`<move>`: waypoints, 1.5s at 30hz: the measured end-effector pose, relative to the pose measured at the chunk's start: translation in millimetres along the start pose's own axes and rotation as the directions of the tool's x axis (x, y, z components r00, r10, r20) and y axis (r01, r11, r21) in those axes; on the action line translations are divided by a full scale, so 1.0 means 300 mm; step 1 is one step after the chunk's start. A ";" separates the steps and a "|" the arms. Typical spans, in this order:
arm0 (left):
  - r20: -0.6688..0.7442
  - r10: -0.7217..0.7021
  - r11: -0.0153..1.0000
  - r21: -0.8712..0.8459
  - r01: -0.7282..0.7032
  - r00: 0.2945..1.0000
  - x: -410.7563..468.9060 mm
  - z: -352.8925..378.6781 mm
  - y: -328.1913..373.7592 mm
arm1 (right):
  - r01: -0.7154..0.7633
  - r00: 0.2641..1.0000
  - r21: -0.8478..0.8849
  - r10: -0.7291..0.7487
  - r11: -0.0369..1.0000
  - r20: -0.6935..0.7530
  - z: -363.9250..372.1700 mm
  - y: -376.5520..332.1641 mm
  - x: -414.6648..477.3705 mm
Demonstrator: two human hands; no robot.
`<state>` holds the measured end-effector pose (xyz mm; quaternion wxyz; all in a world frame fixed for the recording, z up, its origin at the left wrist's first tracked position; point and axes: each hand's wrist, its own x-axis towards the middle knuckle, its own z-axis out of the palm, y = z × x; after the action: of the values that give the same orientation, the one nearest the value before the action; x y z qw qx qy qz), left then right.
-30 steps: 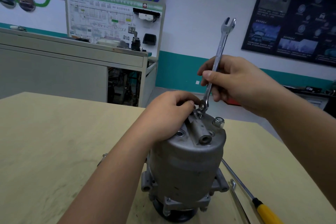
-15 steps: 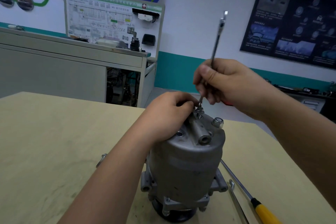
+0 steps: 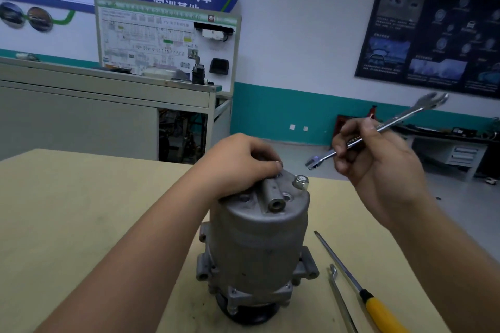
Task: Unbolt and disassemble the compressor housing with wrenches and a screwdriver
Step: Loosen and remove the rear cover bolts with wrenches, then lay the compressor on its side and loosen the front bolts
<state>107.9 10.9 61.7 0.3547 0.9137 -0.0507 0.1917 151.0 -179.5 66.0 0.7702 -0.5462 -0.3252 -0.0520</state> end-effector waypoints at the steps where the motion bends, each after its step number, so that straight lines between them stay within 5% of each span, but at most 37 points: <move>1: 0.012 -0.006 0.999 0.036 0.005 1.000 0.006 -0.008 0.008 | -0.015 0.999 0.037 0.016 0.999 -0.027 -0.016 0.010 -0.024; 10: -0.184 -0.093 0.987 -0.147 0.066 0.979 -0.009 -0.051 0.058 | -0.165 0.956 0.291 0.225 0.943 -0.187 -0.053 0.157 -0.242; 15: -0.387 -0.195 0.951 -0.301 0.077 0.901 -0.103 -0.134 0.009 | -0.204 0.946 0.294 0.265 0.934 -0.187 -0.082 0.197 -0.309; 19: -0.467 -0.330 0.944 -0.160 0.289 0.820 -0.227 -0.134 -0.163 | -0.268 0.939 0.222 0.306 0.937 -0.158 -0.081 0.257 -0.363; 25: -0.194 -0.573 0.796 0.098 0.597 0.796 -0.371 -0.029 -0.448 | -0.372 0.887 0.203 0.411 0.906 -0.210 -0.102 0.308 -0.360; 34: -0.359 -0.572 0.658 0.337 0.674 0.738 -0.330 0.019 -0.596 | -0.547 0.791 0.145 0.565 0.825 -0.233 -0.103 0.359 -0.393; 45: -0.411 -0.584 0.661 0.260 0.703 0.701 -0.257 0.039 -0.676 | -0.690 0.721 -0.102 0.668 0.717 -0.183 -0.087 0.371 -0.392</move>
<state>86.8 150.5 -103.4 0.2092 0.8838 0.3726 0.1905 118.9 -190.5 -94.6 0.7081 -0.6834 -0.0444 0.1721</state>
